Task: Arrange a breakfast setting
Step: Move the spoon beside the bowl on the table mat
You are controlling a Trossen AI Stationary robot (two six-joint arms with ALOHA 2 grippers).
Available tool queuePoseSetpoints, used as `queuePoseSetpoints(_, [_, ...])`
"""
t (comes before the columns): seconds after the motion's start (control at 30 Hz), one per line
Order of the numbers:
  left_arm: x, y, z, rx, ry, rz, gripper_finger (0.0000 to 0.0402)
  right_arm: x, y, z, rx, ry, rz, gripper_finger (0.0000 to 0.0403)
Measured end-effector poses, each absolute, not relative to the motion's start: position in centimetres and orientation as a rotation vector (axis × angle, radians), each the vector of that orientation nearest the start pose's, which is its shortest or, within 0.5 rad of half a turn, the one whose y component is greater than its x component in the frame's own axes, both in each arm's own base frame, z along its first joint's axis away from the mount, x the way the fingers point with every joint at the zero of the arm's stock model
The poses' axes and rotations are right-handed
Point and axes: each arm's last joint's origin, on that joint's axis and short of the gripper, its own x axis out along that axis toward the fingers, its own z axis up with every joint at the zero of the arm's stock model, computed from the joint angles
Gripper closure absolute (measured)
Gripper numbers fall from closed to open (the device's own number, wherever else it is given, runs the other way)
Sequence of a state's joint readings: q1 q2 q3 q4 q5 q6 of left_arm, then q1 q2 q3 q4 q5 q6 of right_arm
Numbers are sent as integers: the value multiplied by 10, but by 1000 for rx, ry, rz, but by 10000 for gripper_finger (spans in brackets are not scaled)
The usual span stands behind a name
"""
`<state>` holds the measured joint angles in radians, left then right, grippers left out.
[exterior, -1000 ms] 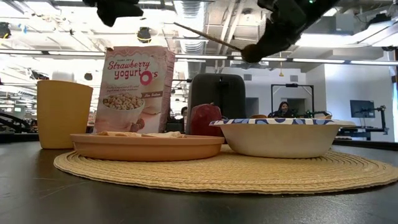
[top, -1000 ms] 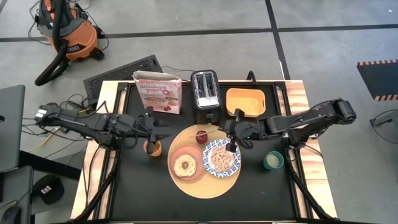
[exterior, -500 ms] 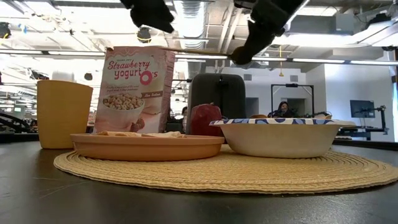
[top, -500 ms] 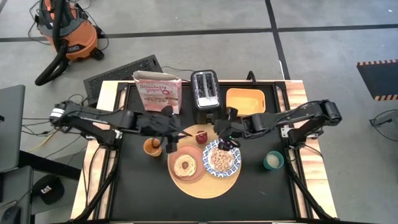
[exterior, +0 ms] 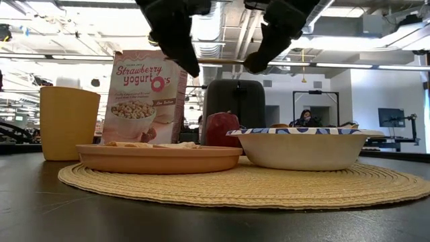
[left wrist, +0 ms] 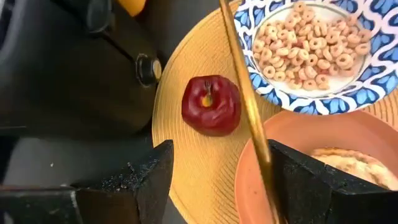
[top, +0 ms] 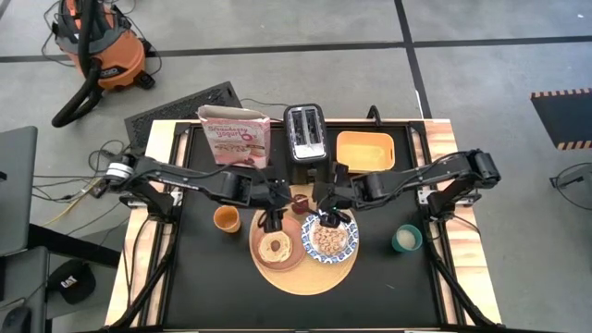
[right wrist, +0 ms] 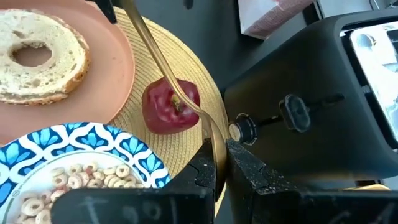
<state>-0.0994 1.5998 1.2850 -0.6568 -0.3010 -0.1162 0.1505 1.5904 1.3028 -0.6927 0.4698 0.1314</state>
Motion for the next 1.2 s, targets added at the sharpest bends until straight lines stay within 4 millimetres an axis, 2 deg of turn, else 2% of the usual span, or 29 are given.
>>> queuePoseSetpoints(0.17, [335, -25, 272, 98, 929, 235, 204, 327, 36, 278, -179, 913, -354, 363])
queuePoseSetpoints(0.67, [333, -25, 272, 112, 947, 188, 389, 327, 36, 278, -171, 913, -359, 354])
queuePoseSetpoints(0.97, [330, -25, 272, 160, 969, 175, 398, 323, 39, 281, -151, 910, -359, 319])
queuePoseSetpoints(1.07, [323, -26, 275, 167, 958, 164, 399, 314, 43, 289, -135, 907, -356, 286])
queuePoseSetpoints(1.2, [304, -25, 277, 148, 914, 130, 399, 298, 54, 298, -160, 925, -323, 228])
